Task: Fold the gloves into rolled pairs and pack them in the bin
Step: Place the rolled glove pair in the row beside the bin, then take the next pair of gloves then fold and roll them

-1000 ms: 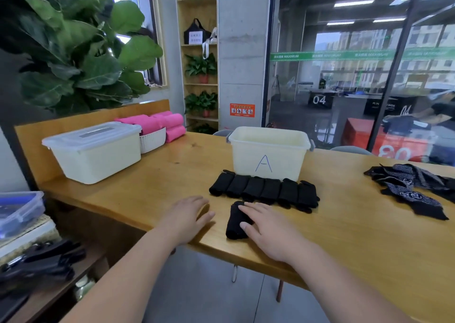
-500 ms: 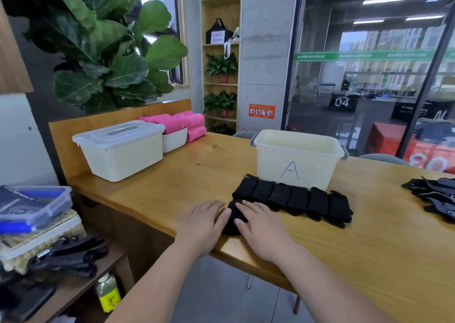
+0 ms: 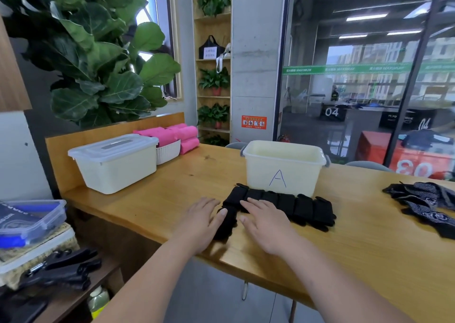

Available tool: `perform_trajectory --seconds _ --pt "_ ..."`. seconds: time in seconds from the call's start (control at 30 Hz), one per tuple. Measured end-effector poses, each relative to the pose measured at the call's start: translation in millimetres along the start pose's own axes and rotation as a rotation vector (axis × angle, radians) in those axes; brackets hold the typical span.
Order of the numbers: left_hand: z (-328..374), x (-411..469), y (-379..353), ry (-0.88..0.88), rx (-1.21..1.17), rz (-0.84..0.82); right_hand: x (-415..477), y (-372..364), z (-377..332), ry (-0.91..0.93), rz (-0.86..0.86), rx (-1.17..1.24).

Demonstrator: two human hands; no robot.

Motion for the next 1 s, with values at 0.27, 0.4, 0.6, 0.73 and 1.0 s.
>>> perform_trajectory --seconds 0.27,0.4,0.6,0.73,1.0 --pt "92 6 -21 -0.172 0.068 0.012 -47 36 65 -0.099 0.066 -0.030" --pt "141 9 -44 -0.272 0.050 -0.013 -77 48 104 -0.168 0.085 -0.036" --pt "209 14 -75 -0.369 0.055 -0.057 -130 64 162 -0.270 0.094 -0.063" --pt "251 18 -99 -0.442 0.074 -0.098 -162 68 201 -0.362 0.097 -0.084" --pt "320 27 -150 -0.549 0.106 -0.204 -217 70 266 -0.524 0.105 -0.079"
Point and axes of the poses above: each hand's wrist, its own x-axis towards the middle knuckle, its own y-axis out of the back of the hand, z = x × y, the point moved 4 cm from there along x, towards the middle knuckle, and after that the axes turned 5 degrees about -z, right-handed, at the moved point
